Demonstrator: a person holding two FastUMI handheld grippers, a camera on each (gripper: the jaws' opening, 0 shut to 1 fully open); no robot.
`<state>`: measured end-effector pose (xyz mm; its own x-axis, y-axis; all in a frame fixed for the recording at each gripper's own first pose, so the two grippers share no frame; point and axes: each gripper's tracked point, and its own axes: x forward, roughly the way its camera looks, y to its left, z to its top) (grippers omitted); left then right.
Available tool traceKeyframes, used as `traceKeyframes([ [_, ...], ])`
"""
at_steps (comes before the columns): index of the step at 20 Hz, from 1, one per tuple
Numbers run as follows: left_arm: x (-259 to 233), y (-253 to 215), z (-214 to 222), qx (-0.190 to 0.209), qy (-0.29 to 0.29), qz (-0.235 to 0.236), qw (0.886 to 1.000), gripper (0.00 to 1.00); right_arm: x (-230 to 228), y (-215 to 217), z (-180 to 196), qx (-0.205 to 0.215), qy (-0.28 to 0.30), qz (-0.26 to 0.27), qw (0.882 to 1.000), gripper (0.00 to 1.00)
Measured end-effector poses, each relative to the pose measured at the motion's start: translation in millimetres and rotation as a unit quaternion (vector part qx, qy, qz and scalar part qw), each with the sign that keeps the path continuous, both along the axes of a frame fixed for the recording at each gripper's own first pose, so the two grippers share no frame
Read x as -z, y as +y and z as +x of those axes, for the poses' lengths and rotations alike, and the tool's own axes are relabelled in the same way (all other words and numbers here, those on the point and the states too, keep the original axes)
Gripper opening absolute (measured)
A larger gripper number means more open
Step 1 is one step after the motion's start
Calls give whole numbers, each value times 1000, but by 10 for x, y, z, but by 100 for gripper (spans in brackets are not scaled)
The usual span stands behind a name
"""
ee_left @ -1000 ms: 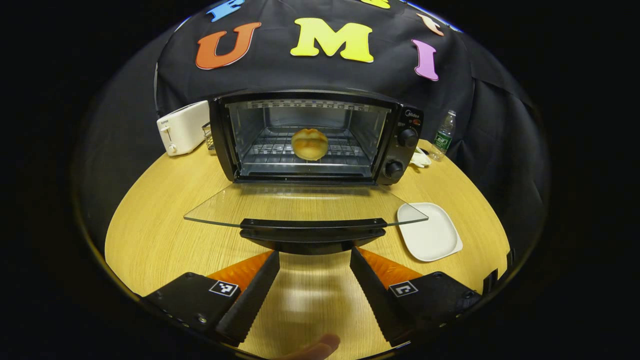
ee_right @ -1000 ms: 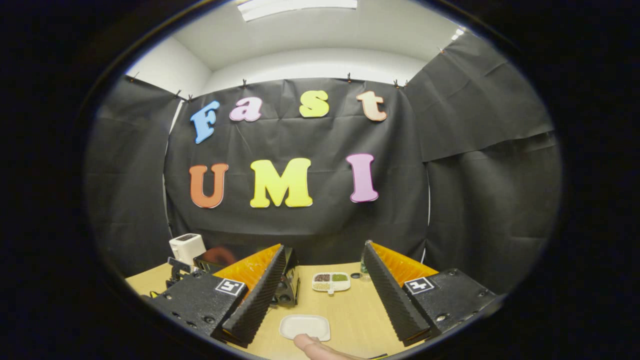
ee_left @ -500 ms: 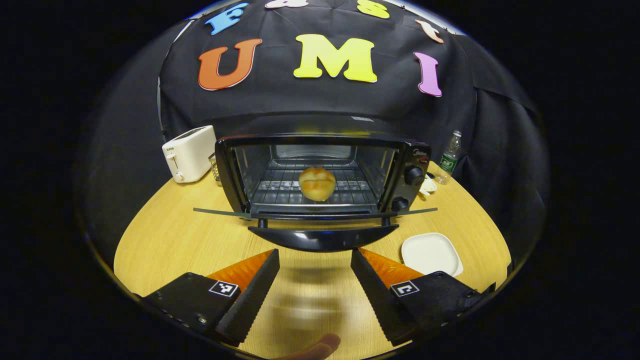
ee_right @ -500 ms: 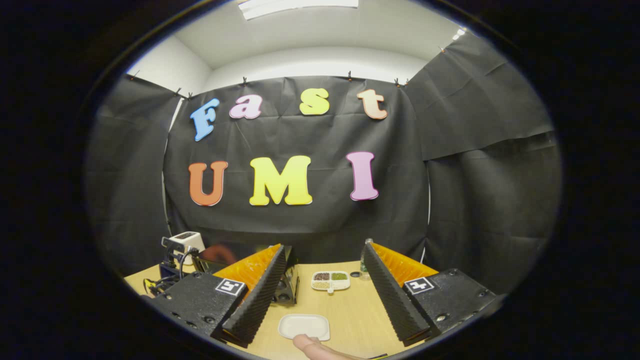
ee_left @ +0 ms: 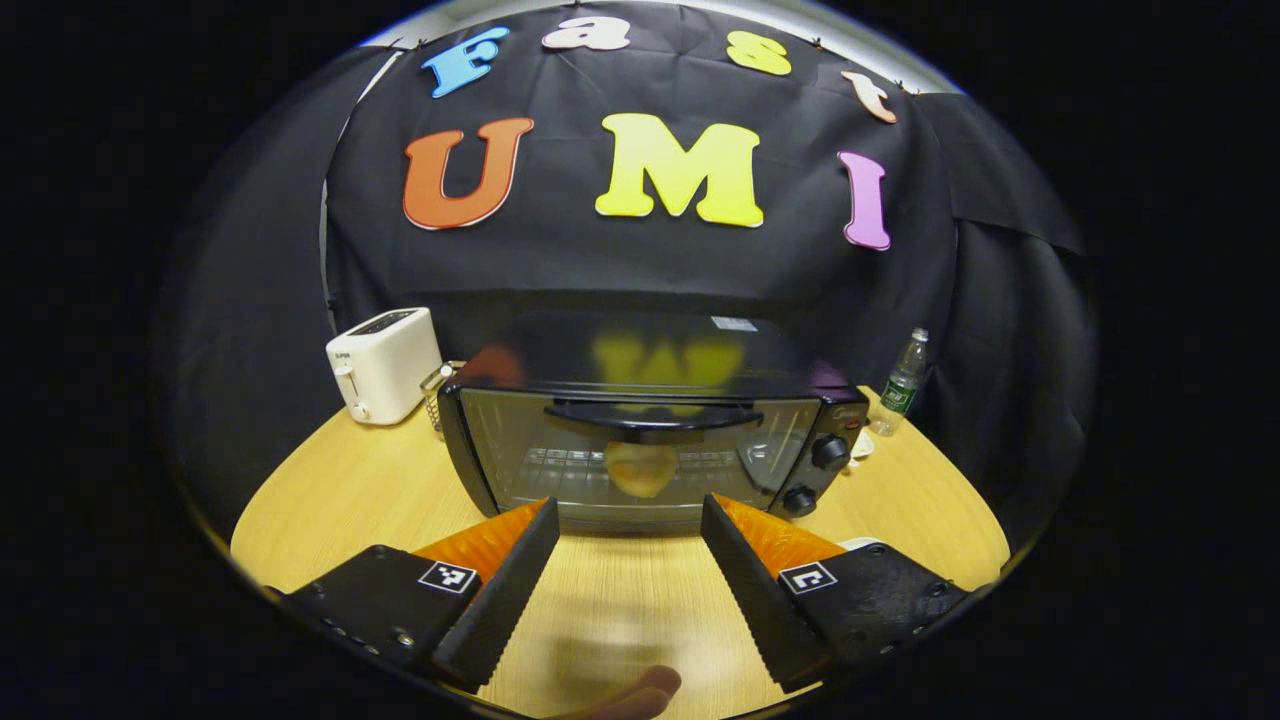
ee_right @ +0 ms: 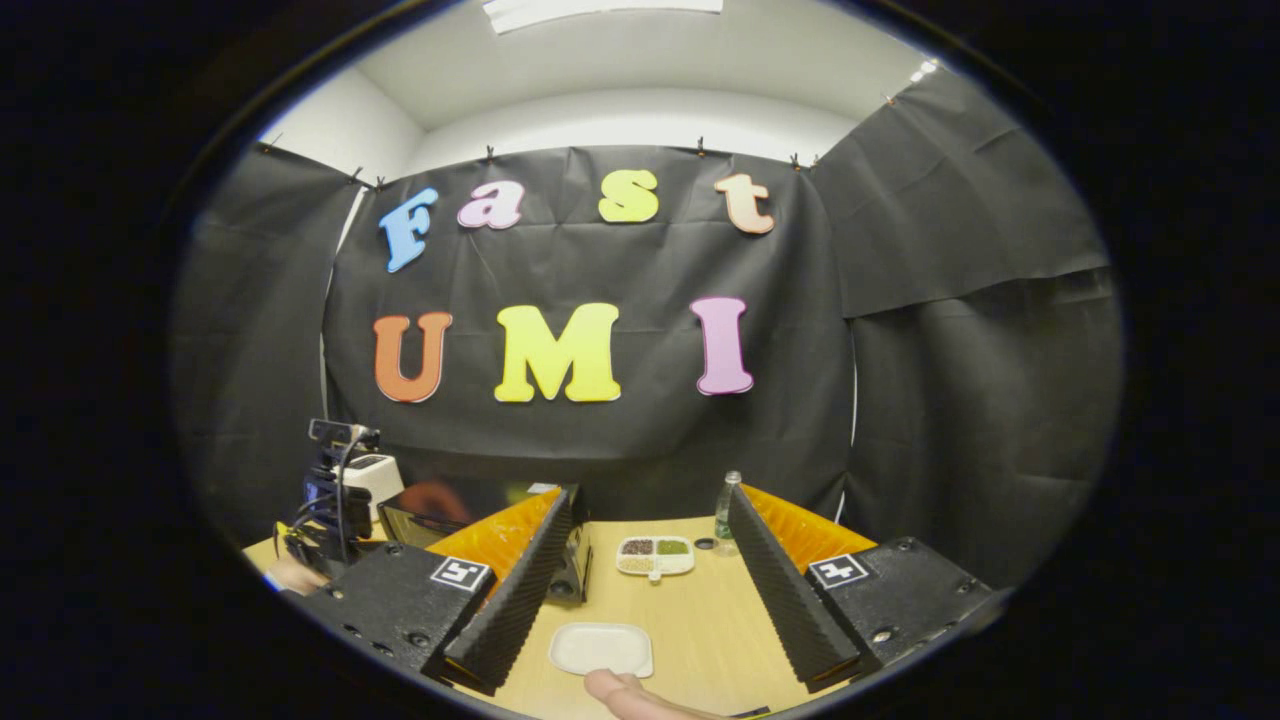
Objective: Open the electric oven with the left hand, put the food in, and close the electric oven.
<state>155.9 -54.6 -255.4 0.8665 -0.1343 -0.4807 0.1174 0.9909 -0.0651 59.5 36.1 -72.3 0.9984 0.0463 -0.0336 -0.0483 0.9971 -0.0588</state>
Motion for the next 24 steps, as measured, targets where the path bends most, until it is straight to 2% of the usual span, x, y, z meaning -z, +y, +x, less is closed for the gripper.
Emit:
traceKeyframes([
  [1, -69, 42, -36, -1, -8, 5, 1000, 94, -10, 10, -15, 0, 0, 1, 1000, 100],
  [2, -150, 62, -80, -1, -18, 9, 1000, 94, -13, 18, -34, -1, -1, 2, 1000, 95],
  [6, -552, 54, -297, -3, -58, 12, 998, 94, -16, 72, -125, -5, 0, -1, 1000, 95],
  [7, -659, 86, -355, -3, -71, 19, 997, 94, -14, 85, -154, -6, 0, -1, 1000, 100],
  [8, -770, 112, -420, -4, -84, 25, 996, 94, -11, 92, -186, -7, 0, -2, 1000, 95],
  [9, -880, 117, -499, -4, -94, 27, 995, 94, -11, 93, -213, -5, 0, -4, 1000, 95],
  [10, -1001, 112, -588, -2, -107, 26, 994, 94, 3, 98, -253, -5, 0, -6, 1000, 100],
  [11, -1098, 95, -657, -1, -116, 22, 993, 94, -7, 114, -292, -6, -2, -7, 1000, 95],
  [12, -1215, 107, -750, -5, -125, 18, 992, 94, -10, 118, -337, -7, -2, -8, 1000, 95],
  [13, -1315, 136, -834, -9, -134, 14, 991, 94, -7, 128, -389, -10, -1, -6, 1000, 100],
  [15, -1499, 199, -1015, -20, -149, 11, 989, 94, -26, 149, -480, -13, -5, -2, 1000, 100],
  [18, -1645, 287, -1280, -30, -162, 26, 986, 94, -25, 169, -609, -19, -10, -5, 1000, 100],
  [19, -1678, 277, -1360, -33, -165, 26, 985, 94, -36, 168, -653, -20, -12, -5, 1000, 95],
  [20, -1710, 267, -1438, -35, -169, 24, 985, 94, -46, 151, -679, -19, -16, -7, 1000, 95],
  [21, -1739, 258, -1517, -35, -174, 21, 984, 94, -60, 124, -701, -14, -20, -10, 1000, 100],
  [24, -1779, 260, -1770, -38, -185, 9, 982, 94, -70, 46, -785, -3, -31, -20, 999, 100],
])
